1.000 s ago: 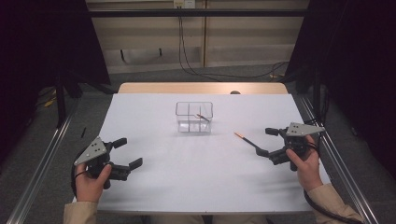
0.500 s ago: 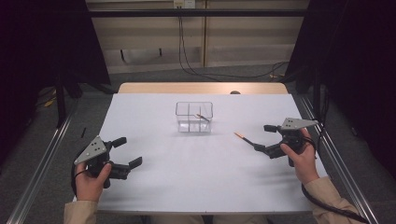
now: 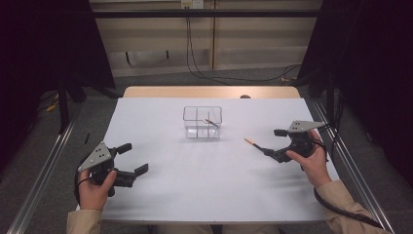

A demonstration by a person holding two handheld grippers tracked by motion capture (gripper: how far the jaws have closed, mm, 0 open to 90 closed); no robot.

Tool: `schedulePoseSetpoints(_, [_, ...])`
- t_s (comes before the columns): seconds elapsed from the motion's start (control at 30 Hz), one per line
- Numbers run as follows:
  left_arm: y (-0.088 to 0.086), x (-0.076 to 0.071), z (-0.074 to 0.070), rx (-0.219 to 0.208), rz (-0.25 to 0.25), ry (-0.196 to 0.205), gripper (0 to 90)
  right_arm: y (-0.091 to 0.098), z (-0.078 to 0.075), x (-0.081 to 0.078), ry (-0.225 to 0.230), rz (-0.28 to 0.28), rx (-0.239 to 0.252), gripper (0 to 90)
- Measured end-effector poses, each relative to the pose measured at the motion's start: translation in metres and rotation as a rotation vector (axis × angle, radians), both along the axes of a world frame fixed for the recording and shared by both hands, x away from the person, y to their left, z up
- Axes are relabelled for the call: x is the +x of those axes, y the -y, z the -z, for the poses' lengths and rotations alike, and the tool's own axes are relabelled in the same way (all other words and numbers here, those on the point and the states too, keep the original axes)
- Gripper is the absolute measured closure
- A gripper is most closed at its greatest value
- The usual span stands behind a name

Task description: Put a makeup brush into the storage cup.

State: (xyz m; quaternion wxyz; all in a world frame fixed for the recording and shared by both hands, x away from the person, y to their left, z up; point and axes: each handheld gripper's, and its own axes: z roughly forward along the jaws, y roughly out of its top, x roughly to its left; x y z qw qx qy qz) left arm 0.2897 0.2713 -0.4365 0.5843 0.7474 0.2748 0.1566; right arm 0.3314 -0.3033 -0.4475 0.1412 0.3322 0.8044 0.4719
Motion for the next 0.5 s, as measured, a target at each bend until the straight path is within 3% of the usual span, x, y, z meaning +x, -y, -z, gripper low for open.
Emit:
schedulePoseSetpoints(0.17, [0.0,0.0,0.0,0.002,0.001,-0.003,0.2,-0.002,0.0,0.004,-0.013,0.005,-0.013,3.5])
schedulePoseSetpoints(0.5, [0.0,0.001,0.001,0.012,-0.007,-0.004,0.2,-0.007,-0.002,0.013,-0.085,0.01,-0.112,4.6])
